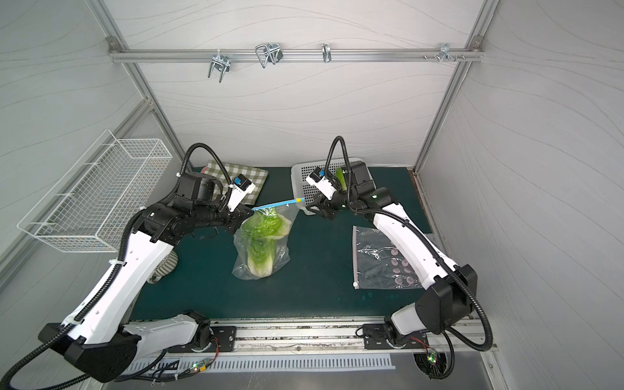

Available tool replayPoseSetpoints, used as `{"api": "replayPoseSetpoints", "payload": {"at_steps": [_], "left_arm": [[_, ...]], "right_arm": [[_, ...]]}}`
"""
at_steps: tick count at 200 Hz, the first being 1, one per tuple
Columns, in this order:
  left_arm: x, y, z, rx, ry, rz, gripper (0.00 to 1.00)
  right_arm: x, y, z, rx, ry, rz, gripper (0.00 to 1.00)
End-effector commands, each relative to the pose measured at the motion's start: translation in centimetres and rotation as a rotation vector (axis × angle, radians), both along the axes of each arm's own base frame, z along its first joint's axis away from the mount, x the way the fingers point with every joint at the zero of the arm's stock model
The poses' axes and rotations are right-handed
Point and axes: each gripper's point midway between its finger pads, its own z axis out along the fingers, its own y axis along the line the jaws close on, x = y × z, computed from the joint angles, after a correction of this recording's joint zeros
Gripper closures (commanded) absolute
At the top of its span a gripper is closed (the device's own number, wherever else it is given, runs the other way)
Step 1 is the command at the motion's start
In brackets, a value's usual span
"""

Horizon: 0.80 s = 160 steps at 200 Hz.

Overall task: Put the chinese cabbages into a zipper bag and zip it
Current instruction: Zip the zipper on the zipper food storage bag, then place the zipper food storage bag at the center of the board.

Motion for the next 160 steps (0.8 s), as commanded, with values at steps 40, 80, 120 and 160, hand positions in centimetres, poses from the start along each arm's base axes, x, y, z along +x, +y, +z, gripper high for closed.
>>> {"api": "replayPoseSetpoints", "payload": {"at_steps": [40, 80, 120, 160], "left_arm": [[1.9, 2.0, 3.1, -0.175, 0.159, 0.351, 1.0], [1.5, 2.2, 4.2, -0.328, 0.2, 0.481, 1.0], [-0.4, 0.1, 6.1, -0.456, 0.204, 0.509, 1.0], [0.7, -1.1, 4.7, -0.585, 0.245, 0.644, 1.0]], "right_arm": [[2.2, 1.5, -6.2, 0.139, 0.521, -0.421, 0.45], [-2.3, 11.4, -12.7, 0.05, 0.691, -0.35, 0.44], [-6.6, 20.6, -14.0, 0.006, 0.829, -0.087, 0.44], [-11.1, 24.5, -15.2, -0.029, 0.999, 0.098, 0.44]]}}
